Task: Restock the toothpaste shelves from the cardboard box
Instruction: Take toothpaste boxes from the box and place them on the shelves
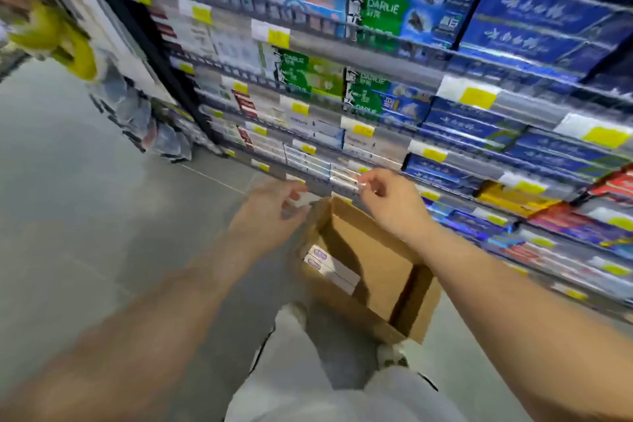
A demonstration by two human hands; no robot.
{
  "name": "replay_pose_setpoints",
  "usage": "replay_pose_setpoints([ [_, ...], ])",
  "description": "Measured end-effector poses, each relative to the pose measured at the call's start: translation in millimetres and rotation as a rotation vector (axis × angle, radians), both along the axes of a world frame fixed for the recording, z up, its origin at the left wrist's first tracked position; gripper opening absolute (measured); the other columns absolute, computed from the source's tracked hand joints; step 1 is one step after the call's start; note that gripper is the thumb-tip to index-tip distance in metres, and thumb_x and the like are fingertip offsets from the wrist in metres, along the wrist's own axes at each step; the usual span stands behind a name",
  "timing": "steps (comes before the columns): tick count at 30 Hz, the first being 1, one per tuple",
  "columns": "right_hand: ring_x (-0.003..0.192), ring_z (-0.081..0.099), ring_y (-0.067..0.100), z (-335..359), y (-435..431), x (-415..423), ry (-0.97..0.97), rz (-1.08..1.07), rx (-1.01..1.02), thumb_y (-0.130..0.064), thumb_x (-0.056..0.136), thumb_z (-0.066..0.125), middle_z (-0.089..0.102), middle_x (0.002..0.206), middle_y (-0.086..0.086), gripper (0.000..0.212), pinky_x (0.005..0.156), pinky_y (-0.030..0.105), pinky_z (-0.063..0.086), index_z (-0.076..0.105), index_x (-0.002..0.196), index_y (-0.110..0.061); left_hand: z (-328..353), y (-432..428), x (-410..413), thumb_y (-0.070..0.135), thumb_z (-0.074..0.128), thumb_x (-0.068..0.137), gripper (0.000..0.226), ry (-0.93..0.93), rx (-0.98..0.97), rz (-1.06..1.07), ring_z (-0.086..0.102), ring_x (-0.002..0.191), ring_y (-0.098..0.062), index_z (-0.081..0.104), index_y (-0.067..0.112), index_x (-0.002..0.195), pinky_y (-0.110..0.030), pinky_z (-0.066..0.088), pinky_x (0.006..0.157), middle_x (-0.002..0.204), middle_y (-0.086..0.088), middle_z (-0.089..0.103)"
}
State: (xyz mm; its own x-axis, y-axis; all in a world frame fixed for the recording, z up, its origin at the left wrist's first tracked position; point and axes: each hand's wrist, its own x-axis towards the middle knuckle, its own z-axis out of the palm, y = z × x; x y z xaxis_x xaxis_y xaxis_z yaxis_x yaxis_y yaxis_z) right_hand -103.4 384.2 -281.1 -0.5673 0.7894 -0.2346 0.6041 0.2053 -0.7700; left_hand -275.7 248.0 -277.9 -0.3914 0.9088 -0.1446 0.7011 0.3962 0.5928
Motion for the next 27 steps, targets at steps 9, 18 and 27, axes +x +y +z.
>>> replay_pose_setpoints([
  [9, 0.082, 0.059, 0.018, -115, -6, -11, -0.089, -0.252, -0.154, -0.015, 0.09, 0.056, 0.064, 0.088, 0.002, 0.016, 0.073, 0.026, 0.045, 0.063, 0.103, -0.017, -113, 42, -38, 0.039, 0.058, 0.09, 0.032, -0.023, -0.118, -0.175, 0.057, 0.09, -0.011, 0.058, 0.027, 0.12, -0.027, 0.046, 0.081, 0.1, 0.011, 0.056],
  [18, 0.081, 0.052, 0.012, -387, -12, 5, -0.201, -0.231, -0.298, -0.017, 0.092, 0.056, 0.056, 0.093, -0.002, 0.023, 0.065, 0.018, 0.034, 0.061, 0.113, -0.012, -379, 38, -25, 0.032, 0.058, 0.091, 0.03, -0.116, -0.224, -0.101, 0.057, 0.098, -0.02, 0.058, 0.021, 0.119, -0.034, 0.044, 0.092, 0.102, 0.007, 0.058],
  [27, 0.106, 0.053, 0.012, -632, -15, -9, -0.175, -0.109, -0.512, -0.024, 0.084, 0.07, 0.054, 0.122, -0.003, 0.055, 0.085, 0.02, 0.045, 0.047, 0.134, -0.021, -572, 40, -31, 0.042, 0.056, 0.089, 0.058, 0.167, -0.171, -0.087, 0.031, 0.135, -0.025, 0.036, 0.024, 0.14, -0.044, 0.032, 0.109, 0.152, -0.003, 0.026],
])
